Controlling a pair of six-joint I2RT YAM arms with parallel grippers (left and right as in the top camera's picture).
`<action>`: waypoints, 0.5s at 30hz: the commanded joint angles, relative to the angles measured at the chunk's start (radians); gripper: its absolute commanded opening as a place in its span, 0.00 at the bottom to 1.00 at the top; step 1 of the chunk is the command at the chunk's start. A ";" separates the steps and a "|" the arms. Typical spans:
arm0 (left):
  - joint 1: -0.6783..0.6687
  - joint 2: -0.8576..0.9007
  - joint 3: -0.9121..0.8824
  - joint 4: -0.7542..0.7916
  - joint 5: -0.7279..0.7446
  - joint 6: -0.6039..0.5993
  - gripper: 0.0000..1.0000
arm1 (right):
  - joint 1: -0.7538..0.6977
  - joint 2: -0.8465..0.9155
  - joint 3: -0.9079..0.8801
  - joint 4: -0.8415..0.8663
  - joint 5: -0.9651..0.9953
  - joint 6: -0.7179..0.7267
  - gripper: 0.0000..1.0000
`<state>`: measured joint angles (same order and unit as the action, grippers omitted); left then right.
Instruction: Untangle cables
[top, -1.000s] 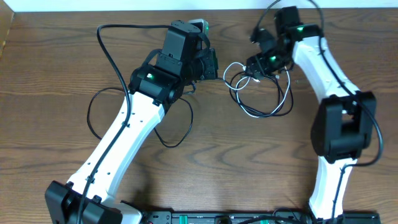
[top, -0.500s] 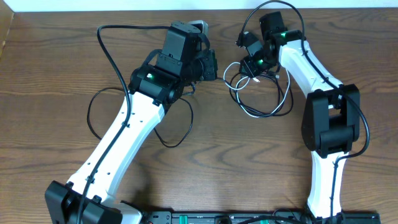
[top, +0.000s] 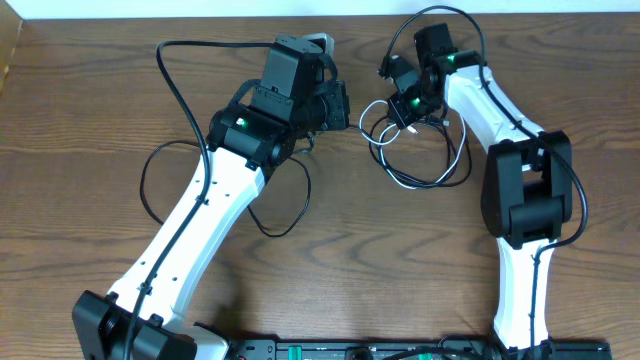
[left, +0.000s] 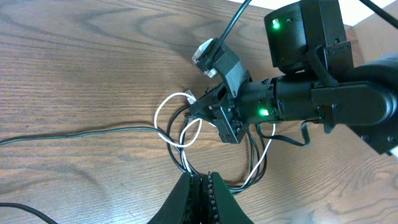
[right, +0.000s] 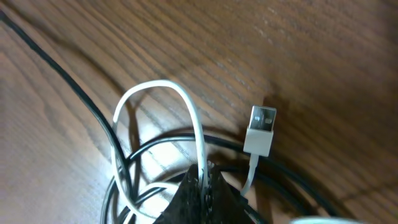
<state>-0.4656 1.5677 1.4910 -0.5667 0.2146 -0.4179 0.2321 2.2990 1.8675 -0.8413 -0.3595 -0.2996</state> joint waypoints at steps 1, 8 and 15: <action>0.005 0.013 0.007 0.000 -0.003 0.014 0.08 | -0.004 -0.073 0.124 -0.049 -0.018 0.043 0.01; 0.005 0.013 0.007 0.007 -0.006 0.014 0.08 | -0.005 -0.201 0.457 -0.228 -0.018 0.105 0.01; 0.005 0.024 0.007 0.007 -0.021 0.014 0.17 | -0.028 -0.329 0.622 -0.272 -0.021 0.190 0.01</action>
<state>-0.4656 1.5711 1.4910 -0.5621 0.2062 -0.4122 0.2214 2.0136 2.4538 -1.1049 -0.3660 -0.1741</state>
